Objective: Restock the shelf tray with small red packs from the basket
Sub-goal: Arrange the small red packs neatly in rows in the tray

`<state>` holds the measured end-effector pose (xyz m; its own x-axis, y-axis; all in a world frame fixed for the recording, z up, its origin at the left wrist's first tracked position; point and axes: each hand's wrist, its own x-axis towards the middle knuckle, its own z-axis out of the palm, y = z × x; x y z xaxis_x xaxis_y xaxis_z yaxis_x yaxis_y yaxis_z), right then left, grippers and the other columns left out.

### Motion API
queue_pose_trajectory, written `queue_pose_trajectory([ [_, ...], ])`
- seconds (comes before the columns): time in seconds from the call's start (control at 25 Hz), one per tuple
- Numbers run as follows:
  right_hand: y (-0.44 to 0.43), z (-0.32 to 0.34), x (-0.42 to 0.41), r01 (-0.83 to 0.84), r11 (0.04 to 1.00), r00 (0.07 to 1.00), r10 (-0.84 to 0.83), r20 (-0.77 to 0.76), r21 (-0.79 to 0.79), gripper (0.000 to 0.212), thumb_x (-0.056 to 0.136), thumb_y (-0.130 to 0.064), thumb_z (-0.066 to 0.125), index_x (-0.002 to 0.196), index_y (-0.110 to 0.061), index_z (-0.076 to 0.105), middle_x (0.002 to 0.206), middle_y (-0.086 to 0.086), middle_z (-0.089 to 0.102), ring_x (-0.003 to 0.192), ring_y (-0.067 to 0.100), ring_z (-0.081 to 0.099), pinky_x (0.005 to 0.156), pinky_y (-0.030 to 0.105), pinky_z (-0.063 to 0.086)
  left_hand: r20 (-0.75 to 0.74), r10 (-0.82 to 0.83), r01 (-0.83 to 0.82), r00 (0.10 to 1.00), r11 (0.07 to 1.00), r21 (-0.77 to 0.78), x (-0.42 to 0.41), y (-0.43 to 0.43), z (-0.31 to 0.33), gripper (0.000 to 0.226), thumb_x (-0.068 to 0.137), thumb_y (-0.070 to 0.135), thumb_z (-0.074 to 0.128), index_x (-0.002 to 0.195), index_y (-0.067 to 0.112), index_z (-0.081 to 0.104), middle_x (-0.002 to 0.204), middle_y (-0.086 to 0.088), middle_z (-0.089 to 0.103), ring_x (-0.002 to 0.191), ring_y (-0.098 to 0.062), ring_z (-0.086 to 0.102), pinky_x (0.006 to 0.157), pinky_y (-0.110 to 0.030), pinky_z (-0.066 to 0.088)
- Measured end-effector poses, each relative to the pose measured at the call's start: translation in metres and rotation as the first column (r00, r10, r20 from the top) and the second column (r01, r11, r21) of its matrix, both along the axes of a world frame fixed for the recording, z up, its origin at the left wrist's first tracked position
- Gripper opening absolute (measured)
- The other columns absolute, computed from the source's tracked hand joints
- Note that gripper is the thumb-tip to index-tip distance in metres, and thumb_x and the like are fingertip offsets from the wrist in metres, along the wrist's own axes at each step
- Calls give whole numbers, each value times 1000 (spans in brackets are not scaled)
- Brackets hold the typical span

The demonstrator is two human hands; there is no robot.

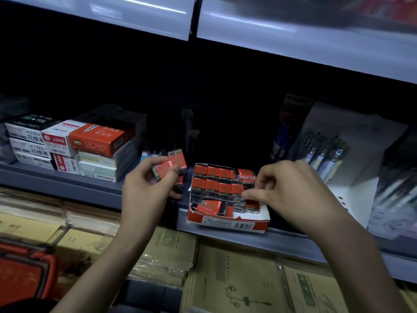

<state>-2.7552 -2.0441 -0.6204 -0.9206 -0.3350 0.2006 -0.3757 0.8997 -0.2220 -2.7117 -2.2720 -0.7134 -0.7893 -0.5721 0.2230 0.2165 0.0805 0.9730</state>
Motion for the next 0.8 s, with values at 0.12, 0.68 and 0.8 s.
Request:
queue_pose_trajectory([
  [0.12,5,4,0,-21,999,993,17,113,27,22,75,-42,87,84,-26,76,71,-10,68,71,5,64,65,24,48,3,8,-8,1000,1000,7,-1,0,0,15,92,22,76,106,23,73,87,0,79,64,-23,77,72,-48,64],
  [0.68,8,-6,9,-104,983,990,117,77,-151,14,108,-33,35,98,-27,44,69,3,61,61,22,56,57,35,44,-4,10,-10,1000,1000,10,-3,1,0,14,92,24,77,105,24,73,86,-4,79,64,-23,77,76,-54,63],
  [0.8,6,-14,10,-91,984,990,107,96,-153,15,108,-31,35,97,-24,43,64,3,53,55,17,47,49,29,33,-10,-1,1,1000,1000,15,-2,1,1,14,93,23,76,106,23,72,86,-1,79,66,-22,77,77,-56,63],
])
